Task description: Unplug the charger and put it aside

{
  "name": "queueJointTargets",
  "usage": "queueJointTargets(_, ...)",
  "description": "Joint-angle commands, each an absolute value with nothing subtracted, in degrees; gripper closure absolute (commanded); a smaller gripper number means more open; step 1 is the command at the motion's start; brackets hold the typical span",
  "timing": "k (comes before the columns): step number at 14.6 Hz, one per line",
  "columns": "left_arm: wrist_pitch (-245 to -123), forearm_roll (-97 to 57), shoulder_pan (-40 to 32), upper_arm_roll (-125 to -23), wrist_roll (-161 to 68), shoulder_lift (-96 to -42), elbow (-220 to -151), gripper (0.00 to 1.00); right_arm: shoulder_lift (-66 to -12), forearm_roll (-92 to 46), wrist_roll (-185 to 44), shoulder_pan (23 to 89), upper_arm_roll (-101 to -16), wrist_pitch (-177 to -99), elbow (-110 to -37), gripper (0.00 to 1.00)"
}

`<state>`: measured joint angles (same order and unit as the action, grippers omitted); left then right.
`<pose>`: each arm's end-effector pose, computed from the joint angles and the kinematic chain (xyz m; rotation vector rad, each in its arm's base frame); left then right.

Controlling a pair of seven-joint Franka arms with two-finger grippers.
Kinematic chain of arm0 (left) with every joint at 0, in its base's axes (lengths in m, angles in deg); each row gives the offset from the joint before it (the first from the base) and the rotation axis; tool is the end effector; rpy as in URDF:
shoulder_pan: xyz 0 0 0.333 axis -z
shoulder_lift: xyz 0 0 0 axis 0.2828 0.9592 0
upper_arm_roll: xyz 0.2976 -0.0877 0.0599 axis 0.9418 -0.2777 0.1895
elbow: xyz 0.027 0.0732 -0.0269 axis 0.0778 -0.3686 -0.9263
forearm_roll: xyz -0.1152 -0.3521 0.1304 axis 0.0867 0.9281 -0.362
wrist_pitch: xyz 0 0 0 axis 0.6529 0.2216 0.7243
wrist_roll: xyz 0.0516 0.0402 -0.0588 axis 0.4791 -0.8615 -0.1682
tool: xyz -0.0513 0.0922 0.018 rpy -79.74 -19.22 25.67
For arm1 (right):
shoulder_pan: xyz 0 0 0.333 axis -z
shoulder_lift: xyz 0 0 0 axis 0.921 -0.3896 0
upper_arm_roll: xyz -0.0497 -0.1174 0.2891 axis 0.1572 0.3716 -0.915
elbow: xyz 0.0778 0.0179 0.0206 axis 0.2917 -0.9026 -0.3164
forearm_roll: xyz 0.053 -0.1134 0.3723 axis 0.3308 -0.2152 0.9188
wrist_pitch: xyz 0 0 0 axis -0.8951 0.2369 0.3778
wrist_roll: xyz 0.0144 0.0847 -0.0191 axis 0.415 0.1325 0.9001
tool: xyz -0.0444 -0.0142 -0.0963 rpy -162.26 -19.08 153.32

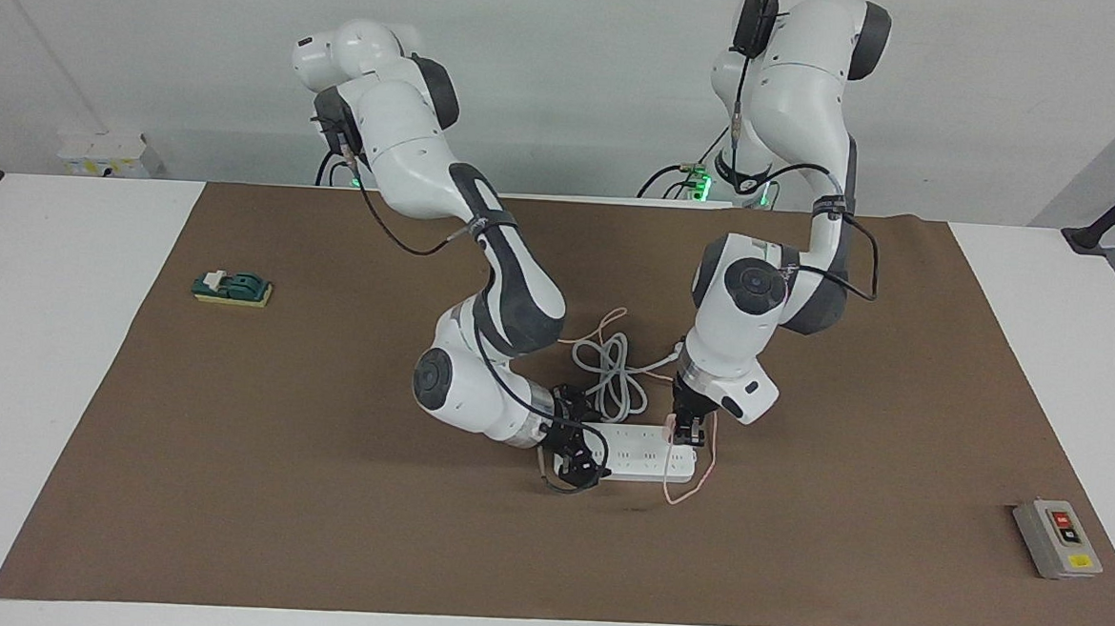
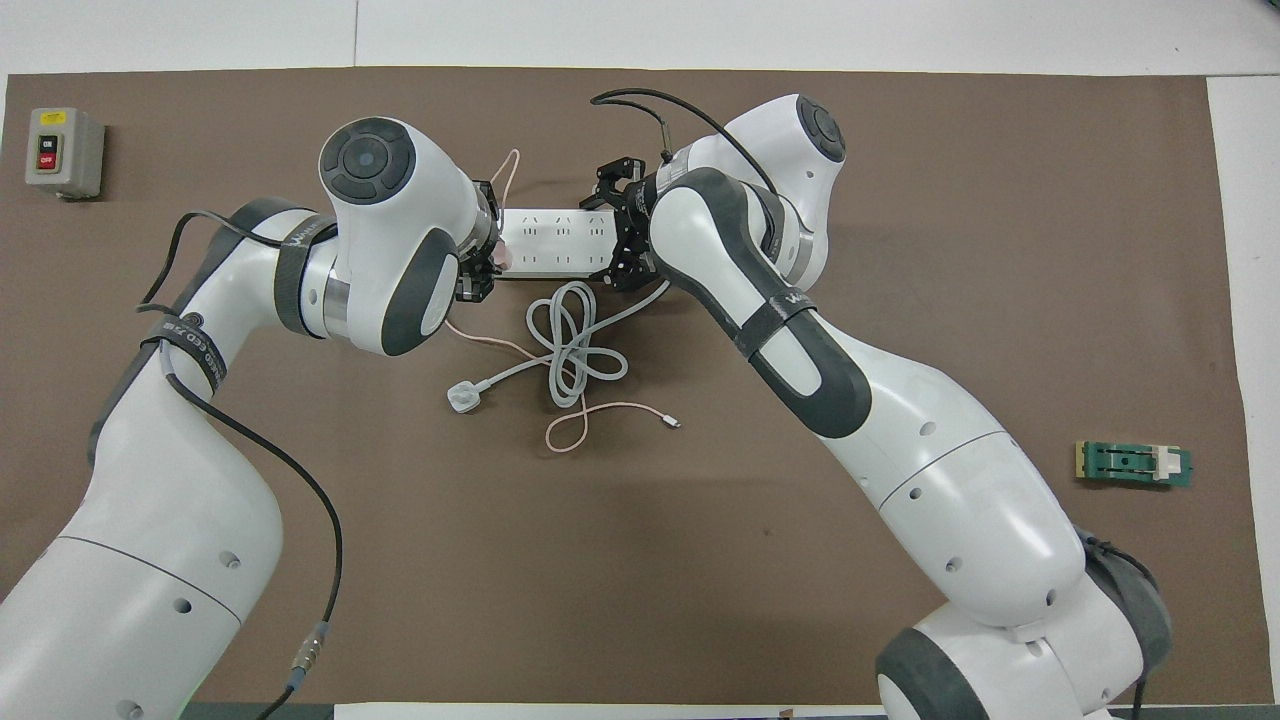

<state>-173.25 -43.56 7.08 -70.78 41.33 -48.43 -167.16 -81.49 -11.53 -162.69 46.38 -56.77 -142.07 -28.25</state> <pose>0.6402 -0.2813 0.3313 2.3143 1.9763 0.0263 0.7165 0.3499 0.2573 -1.9326 1.6810 0.7057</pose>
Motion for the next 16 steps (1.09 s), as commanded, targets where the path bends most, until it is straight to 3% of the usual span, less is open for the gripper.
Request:
queueJointTargets(1, -174.12, -45.16, 7.66, -70.02, 42.2, -49.02, -167.86, 1.0, -83.12, -11.86, -159.78, 46.42, -56.41, -142.45, -27.0, 0.0)
queueJointTargets(3, -173.94, -45.16, 7.57, -70.02, 42.2, -49.02, -167.68, 1.0, -83.12, -11.78, -159.86, 46.24, -56.41, -143.59, -27.17, 0.0)
queueJointTargets(4, -173.86, -45.25, 7.57, -70.02, 42.2, -49.02, -167.68, 1.0, -83.12, -11.78, -159.86, 46.24, -56.41, -143.42, -27.17, 0.07)
queueJointTargets(6, -173.07, -45.25, 7.31, -69.93, 41.85, -49.02, -167.07, 1.0, -83.12, -11.69, -159.78, 46.24, -56.41, -143.59, -27.35, 0.49)
queueJointTargets(7, -171.15, -45.42, 6.96, -70.02, 41.58, -49.02, -165.93, 1.0, -83.03, -11.69, -159.78, 46.24, -56.41, -143.68, -27.61, 0.59)
queueJointTargets(12, -163.23, -46.21, 5.73, -69.93, 41.41, -48.49, -159.69, 1.0, -83.03, -11.78, -159.78, 46.15, -56.41, -144.03, -27.88, 0.59)
queueJointTargets(16, -156.12, -45.78, 1.87, -70.02, 35.2, -51.28, -157.4, 1.0, -83.03, -11.78, -159.69, 46.07, -56.41, -144.12, -27.88, 0.59)
